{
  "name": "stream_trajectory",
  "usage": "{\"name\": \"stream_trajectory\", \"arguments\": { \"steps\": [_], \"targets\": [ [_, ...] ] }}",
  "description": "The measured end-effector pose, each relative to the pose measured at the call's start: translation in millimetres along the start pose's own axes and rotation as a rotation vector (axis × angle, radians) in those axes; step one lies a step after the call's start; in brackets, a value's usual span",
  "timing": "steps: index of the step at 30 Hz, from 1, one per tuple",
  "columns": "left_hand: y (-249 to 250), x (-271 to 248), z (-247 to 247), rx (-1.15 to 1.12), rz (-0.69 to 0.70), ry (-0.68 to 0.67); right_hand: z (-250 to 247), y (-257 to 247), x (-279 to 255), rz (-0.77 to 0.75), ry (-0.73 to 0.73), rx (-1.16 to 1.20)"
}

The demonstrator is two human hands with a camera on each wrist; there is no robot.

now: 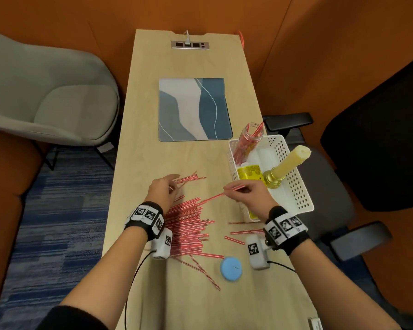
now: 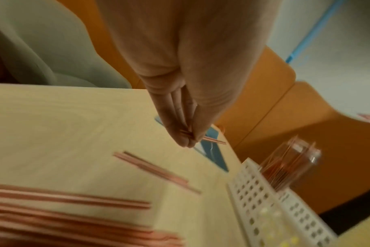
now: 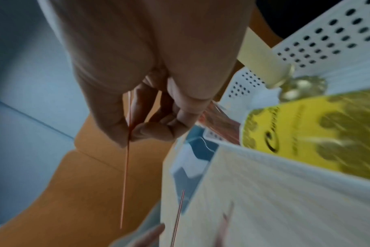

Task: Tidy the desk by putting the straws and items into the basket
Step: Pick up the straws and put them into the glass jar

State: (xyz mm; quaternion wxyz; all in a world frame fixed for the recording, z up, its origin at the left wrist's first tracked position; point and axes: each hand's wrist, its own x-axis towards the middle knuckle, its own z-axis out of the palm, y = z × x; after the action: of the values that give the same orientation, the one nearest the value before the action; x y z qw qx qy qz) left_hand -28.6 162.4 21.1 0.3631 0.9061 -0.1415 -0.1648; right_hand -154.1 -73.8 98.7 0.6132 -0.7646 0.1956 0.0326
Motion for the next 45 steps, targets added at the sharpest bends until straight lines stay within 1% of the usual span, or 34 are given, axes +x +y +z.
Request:
{"name": "stream_trajectory", "arguments": {
  "steps": [1, 3, 6, 10, 12, 15, 17, 19, 20, 22, 23, 26, 28, 32, 36, 38, 40, 42, 43, 45],
  "targets": [
    [9, 4, -4, -0.074, 0.014, 0.02, -10, -13, 1, -0.02, 0.028, 0.057],
    [29, 10, -12, -0.199, 0.048, 0.053, -30, -39, 5, -0.092, 0.097, 0.072],
    [63, 21, -23, -0.254, 0.112, 0.125, -61, -75, 18, -0.222, 0.224, -0.053],
    [110, 35, -36, -0.253, 0.275, 0.284, -95, -104, 47, -0.383, 0.437, -0.239],
    [133, 41, -42, -0.352, 0.311, 0.32, -104, -113, 59, -0.436, 0.515, -0.292],
    [165, 50, -49, -0.538, 0.331, 0.311, -110, -120, 78, -0.493, 0.539, -0.414],
    [180, 57, -50, -0.587, 0.35, 0.309, -109, -113, 95, -0.502, 0.531, -0.477],
    [192, 65, -50, -0.592, 0.38, 0.315, -106, -97, 111, -0.457, 0.488, -0.53],
    [196, 68, -49, -0.584, 0.396, 0.314, -103, -87, 116, -0.416, 0.442, -0.576],
    [205, 77, -47, -0.546, 0.431, 0.302, -97, -67, 120, -0.341, 0.342, -0.672],
    [210, 81, -45, -0.52, 0.45, 0.291, -96, -59, 119, -0.331, 0.327, -0.682],
    [223, 95, -37, -0.453, 0.488, 0.247, -100, -44, 103, -0.372, 0.413, -0.575],
    [233, 106, -30, -0.406, 0.513, 0.212, -104, -36, 89, -0.341, 0.426, -0.507],
    [244, 122, -11, -0.271, 0.543, 0.11, -103, -17, 64, -0.263, 0.319, -0.437],
    [231, 131, 8, -0.011, 0.547, 0.028, -84, -1, 44, -0.227, 0.198, -0.405],
    [217, 128, 12, 0.05, 0.531, 0.042, -66, 7, 35, -0.218, 0.128, -0.404],
    [198, 118, 13, 0.008, 0.494, 0.082, -41, 17, 26, -0.215, 0.042, -0.406],
    [172, 101, 12, -0.06, 0.4, 0.097, -12, 29, 18, -0.172, -0.086, -0.435],
    [155, 92, 12, -0.055, 0.333, 0.083, 3, 37, 15, -0.144, -0.163, -0.467],
    [113, 74, 12, 0.055, 0.197, 0.023, 33, 55, 10, -0.12, -0.307, -0.574]
  ]
}}
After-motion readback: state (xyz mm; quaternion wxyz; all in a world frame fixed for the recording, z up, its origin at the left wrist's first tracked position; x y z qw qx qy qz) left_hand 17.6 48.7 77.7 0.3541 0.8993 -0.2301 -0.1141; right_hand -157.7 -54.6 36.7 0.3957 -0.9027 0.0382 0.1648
